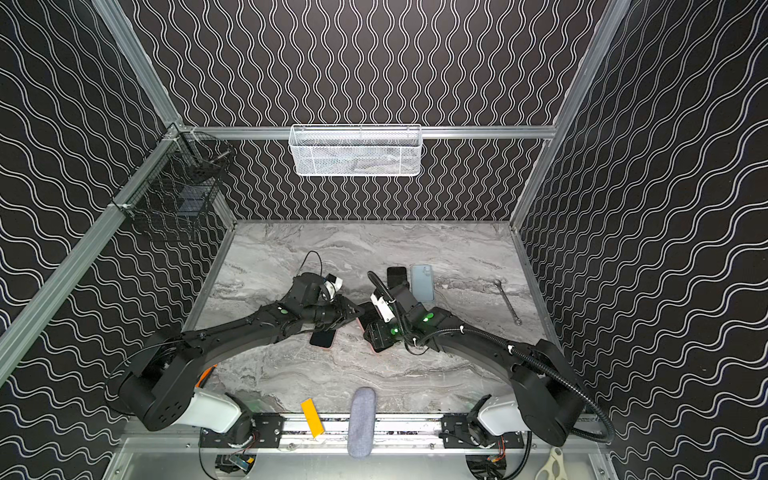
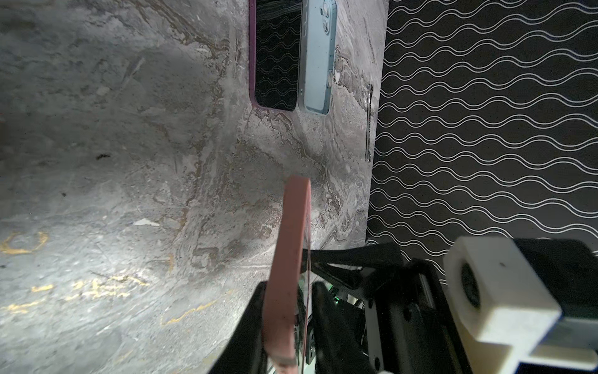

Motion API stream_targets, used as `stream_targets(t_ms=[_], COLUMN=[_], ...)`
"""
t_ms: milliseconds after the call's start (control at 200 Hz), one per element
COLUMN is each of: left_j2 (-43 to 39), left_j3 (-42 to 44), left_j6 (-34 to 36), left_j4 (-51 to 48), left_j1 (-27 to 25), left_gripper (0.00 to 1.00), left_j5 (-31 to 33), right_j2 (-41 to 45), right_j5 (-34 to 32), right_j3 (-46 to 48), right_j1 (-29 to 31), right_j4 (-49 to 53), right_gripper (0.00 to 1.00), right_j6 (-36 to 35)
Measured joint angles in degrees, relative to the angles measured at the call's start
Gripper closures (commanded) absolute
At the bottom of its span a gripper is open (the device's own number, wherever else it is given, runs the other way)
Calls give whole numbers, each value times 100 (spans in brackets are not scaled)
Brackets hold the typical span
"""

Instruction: Take the phone out of the phone case

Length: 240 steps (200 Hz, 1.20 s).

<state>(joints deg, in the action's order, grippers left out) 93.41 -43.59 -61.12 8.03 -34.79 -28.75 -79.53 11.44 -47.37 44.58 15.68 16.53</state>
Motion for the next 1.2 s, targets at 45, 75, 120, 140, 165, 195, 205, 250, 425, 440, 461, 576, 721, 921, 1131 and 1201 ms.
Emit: stream_targets(t_ms=[45, 75, 120, 140, 165, 195, 205, 250, 425, 440, 461, 576, 721, 921, 1131, 1201], left_j2=[7, 15, 33, 37, 42, 42, 42, 42, 42, 42, 42, 42, 26, 24, 24, 24], left_j3=[0, 0, 0, 0, 0, 0, 0, -4, -33, -33, -33, -33, -33, -90, -221, -251], left_j6=[0, -2, -2, -2, -2, -2, 0, 2, 9, 11, 13, 26, 31, 46, 2, 2], left_j4=[2, 9, 50, 68, 85, 105, 114, 133, 129, 129, 129, 133, 142, 168, 188, 212], left_j1=[-2, -2, -4, -4, -4, -4, -7, -7, -15, -17, -17, -17, -20, -26, -46, -46], left_gripper=[82, 83, 85, 86, 87, 89, 90, 93, 100, 100, 100, 100, 100, 100, 100, 100], left_j5=[0, -2, -17, -26, -33, -42, -44, -46, -37, -39, -42, -42, -39, -48, -157, -184], right_j2=[0, 0, 0, 0, 0, 0, 0, 0, -13, -13, -13, -13, -9, 103, 262, 337], right_j5=[-2, -4, -4, -4, -7, -4, -2, -11, -42, -42, -39, -37, -35, -46, -87, -90], right_j3=[-9, -20, -22, -22, -22, -22, -22, -26, -44, -44, -44, -44, -31, 4, 109, 162], right_j1=[0, 0, 0, -2, -4, -7, -7, -7, -11, -11, -11, -11, -17, -52, -72, -81], right_j4=[2, 15, 26, 28, 31, 31, 31, 31, 42, 42, 42, 37, 17, -7, -87, -155], right_gripper=[50, 49, 50, 49, 49, 49, 49, 49, 46, 45, 45, 44, 38, 26, 15, 13], right_j6=[0, 13, 39, 42, 44, 48, 50, 61, 59, 59, 59, 59, 59, 48, 11, 11])
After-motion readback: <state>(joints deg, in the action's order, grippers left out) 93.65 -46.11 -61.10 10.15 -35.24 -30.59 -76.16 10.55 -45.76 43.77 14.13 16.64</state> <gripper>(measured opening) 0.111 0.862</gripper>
